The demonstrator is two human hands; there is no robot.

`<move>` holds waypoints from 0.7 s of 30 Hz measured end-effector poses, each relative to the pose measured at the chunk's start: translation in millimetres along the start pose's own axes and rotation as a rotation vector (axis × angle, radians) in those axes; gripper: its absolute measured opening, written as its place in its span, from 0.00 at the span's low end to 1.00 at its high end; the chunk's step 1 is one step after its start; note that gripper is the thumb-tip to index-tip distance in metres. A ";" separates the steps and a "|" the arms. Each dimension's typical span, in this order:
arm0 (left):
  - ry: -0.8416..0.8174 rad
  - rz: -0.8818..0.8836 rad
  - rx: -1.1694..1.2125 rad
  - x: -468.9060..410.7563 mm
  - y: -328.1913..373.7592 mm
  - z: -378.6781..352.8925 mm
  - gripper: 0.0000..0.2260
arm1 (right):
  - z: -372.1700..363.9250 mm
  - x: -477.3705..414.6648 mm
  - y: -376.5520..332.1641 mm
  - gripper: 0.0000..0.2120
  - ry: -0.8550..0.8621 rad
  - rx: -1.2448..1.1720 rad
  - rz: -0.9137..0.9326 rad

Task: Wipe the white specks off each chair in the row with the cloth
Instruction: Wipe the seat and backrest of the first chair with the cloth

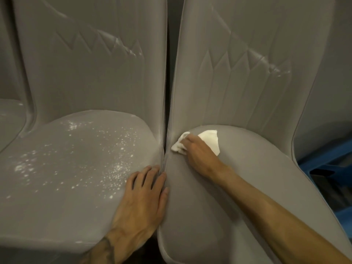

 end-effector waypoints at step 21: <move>-0.055 0.018 -0.042 6.2 -1.0 -0.7 0.24 | -2.5 5.0 6.7 0.09 0.022 -0.132 0.031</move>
Point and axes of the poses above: each hand's wrist, its own x-axis away from the middle knuckle, its own z-axis out of the back of the hand, y = z × x, the point moved 1 cm from there along -x, towards the middle knuckle, and after that the axes turned 6 degrees about -x, right-handed, at the moved point
